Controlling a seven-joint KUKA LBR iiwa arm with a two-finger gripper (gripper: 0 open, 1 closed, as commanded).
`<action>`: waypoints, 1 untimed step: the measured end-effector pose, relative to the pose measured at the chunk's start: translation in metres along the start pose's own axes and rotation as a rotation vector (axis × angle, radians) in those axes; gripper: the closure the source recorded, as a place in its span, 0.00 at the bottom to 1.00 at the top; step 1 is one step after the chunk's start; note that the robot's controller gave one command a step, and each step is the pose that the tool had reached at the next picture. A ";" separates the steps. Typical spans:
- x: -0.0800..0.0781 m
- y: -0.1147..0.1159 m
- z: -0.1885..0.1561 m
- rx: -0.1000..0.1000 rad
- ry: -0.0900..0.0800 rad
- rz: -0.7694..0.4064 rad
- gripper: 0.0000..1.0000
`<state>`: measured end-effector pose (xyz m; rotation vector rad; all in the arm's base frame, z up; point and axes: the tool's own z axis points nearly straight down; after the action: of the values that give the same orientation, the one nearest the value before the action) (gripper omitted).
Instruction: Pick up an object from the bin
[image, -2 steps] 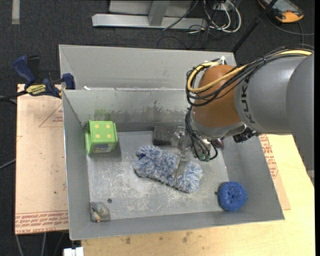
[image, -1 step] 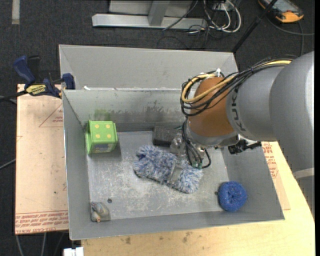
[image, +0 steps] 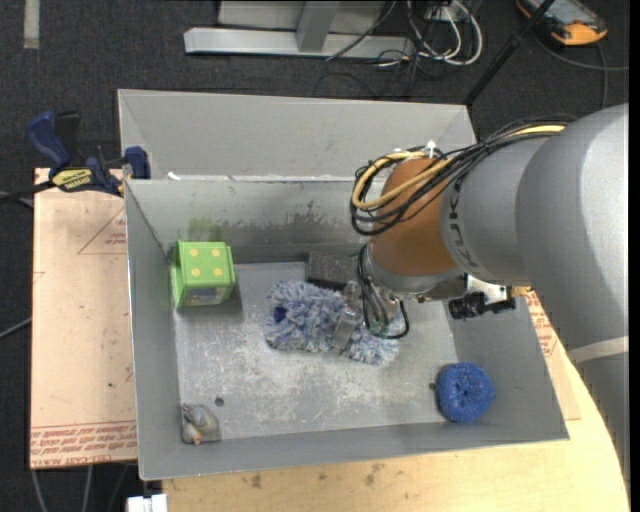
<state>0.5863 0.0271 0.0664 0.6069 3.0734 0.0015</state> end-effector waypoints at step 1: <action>0.001 0.001 -0.001 0.001 0.002 0.016 1.00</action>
Offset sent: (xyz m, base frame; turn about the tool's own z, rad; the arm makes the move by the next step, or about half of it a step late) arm 0.0000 0.0001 0.0995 0.0000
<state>0.5855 0.0281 0.0678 0.6323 3.0704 0.0007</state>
